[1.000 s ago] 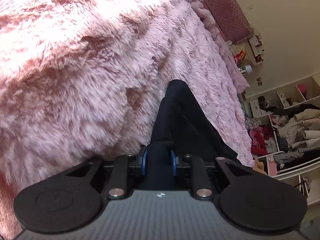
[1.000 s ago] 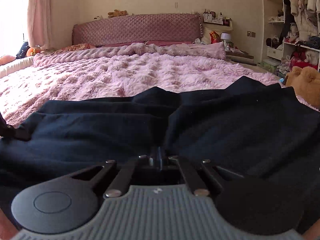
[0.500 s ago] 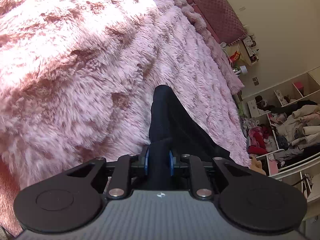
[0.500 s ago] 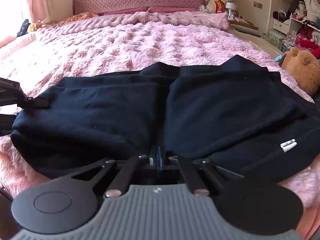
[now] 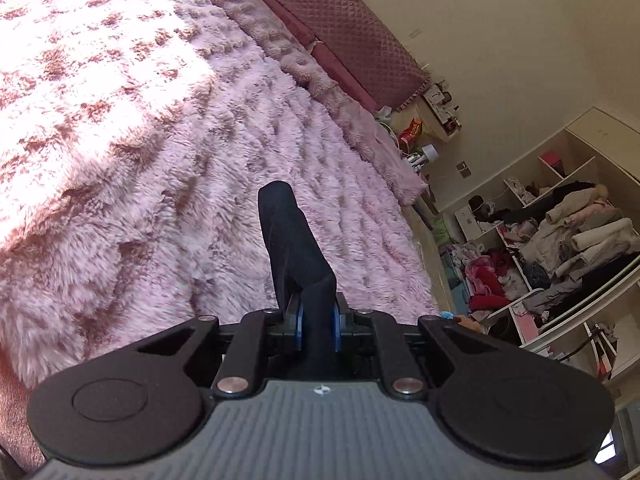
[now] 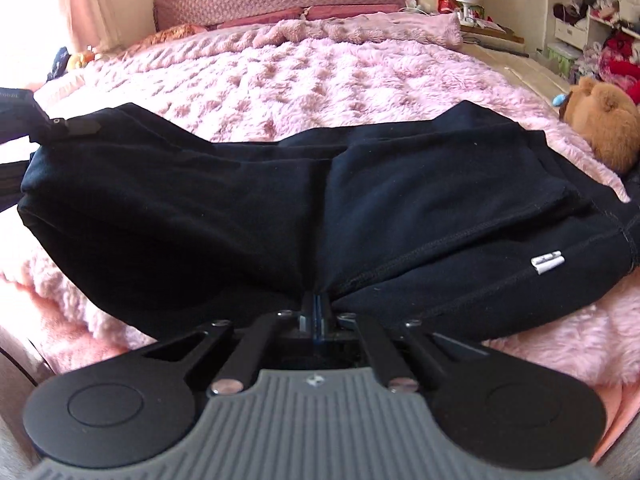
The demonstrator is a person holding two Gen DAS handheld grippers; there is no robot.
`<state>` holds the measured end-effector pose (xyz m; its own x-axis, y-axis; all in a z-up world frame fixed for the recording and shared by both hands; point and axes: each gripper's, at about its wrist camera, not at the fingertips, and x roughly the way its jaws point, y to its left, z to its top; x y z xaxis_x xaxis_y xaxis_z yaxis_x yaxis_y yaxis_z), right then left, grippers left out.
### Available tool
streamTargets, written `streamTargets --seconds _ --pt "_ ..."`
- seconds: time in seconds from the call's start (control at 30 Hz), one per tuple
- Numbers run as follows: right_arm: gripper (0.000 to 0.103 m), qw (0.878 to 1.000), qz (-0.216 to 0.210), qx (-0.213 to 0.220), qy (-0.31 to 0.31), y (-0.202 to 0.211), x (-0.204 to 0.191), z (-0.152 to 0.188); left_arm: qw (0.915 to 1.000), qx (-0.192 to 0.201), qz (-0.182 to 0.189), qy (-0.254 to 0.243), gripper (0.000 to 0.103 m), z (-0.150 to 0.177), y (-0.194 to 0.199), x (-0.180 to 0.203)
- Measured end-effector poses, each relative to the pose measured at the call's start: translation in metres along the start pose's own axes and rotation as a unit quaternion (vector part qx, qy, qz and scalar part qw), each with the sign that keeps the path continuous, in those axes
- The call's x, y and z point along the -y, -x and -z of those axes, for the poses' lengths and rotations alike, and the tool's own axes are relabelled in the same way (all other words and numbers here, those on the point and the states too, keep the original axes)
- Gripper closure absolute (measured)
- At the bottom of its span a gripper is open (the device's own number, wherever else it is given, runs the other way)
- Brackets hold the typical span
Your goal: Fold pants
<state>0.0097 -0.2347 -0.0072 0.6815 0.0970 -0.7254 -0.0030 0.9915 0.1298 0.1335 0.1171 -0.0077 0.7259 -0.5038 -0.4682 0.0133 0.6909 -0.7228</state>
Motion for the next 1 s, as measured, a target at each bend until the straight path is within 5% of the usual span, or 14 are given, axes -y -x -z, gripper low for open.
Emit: streamTargets --seconds 0.23,0.4,0.7,1.0 --pt "0.103 0.994 -0.011 0.050 -0.095 0.034 0.059 -0.017 0.9981 -0.008 0.021 -0.058 0.089 0.002 -0.011 0.078" --pt "0.103 0.984 0.005 0.111 -0.140 0.055 0.099 -0.012 0.9963 -0.056 0.050 -0.041 0.090 0.013 -0.036 0.097" --pt "0.103 0.979 -0.004 0.120 -0.167 0.049 0.129 -0.003 0.9962 -0.051 0.007 -0.070 0.091 0.026 -0.057 0.111" --pt "0.103 0.978 -0.026 0.146 -0.149 0.048 0.125 -0.006 0.9874 -0.028 -0.070 -0.139 0.091 0.028 -0.033 0.141"
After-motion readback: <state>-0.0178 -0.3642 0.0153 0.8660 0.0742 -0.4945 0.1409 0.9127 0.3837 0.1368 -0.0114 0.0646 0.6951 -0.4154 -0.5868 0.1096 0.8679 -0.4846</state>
